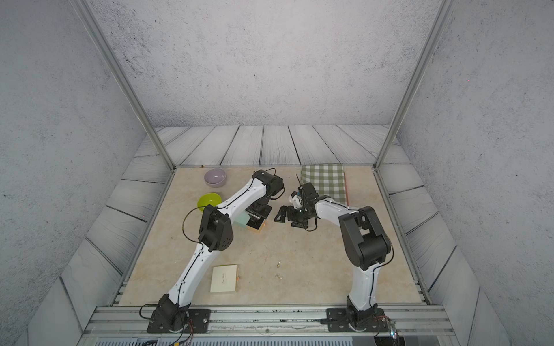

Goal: Place the earrings into the drawer-style jewelry box
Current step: Insert the earring into the inner lining.

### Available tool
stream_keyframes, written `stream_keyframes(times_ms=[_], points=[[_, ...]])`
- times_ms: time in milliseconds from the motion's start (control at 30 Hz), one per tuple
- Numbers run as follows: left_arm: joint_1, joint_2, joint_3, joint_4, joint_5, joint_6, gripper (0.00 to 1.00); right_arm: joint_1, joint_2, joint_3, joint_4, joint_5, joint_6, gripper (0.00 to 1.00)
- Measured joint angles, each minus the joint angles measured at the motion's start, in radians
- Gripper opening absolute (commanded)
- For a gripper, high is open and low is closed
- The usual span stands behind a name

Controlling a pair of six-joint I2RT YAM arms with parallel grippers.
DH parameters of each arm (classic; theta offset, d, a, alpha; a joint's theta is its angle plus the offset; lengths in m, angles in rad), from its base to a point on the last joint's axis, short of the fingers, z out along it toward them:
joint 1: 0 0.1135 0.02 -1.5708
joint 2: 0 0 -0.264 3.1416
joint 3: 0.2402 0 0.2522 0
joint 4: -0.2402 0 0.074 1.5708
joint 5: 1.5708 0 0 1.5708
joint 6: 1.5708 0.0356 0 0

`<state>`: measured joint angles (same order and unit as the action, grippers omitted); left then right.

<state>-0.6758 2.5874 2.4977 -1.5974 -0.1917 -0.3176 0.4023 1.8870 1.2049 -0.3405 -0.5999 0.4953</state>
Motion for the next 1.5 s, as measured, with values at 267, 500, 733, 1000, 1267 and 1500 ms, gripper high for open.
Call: stream_keyframes(times_ms=[267, 500, 733, 1000, 1267, 1500], points=[[-0.007, 0.002, 0.000, 0.000, -0.030, 0.000, 0.00, -0.002, 0.000, 0.000, 0.001, -0.002, 0.000, 0.99], [-0.023, 0.008, 0.000, 0.000, -0.050, 0.002, 0.00, -0.005, 0.000, 0.000, 0.002, -0.004, 0.000, 0.99], [-0.036, 0.018, 0.000, 0.000, -0.059, 0.004, 0.00, -0.006, 0.000, 0.000, 0.005, -0.010, 0.001, 0.99], [-0.041, 0.019, -0.002, 0.000, -0.085, 0.004, 0.00, -0.010, 0.000, 0.000, 0.009, -0.013, 0.001, 0.99], [-0.042, 0.021, -0.016, 0.000, -0.098, 0.003, 0.00, -0.011, 0.000, 0.000, 0.020, -0.019, 0.001, 0.99], [-0.048, 0.048, -0.016, 0.000, -0.098, 0.004, 0.00, -0.011, 0.000, 0.000, 0.023, -0.021, 0.001, 0.99]])
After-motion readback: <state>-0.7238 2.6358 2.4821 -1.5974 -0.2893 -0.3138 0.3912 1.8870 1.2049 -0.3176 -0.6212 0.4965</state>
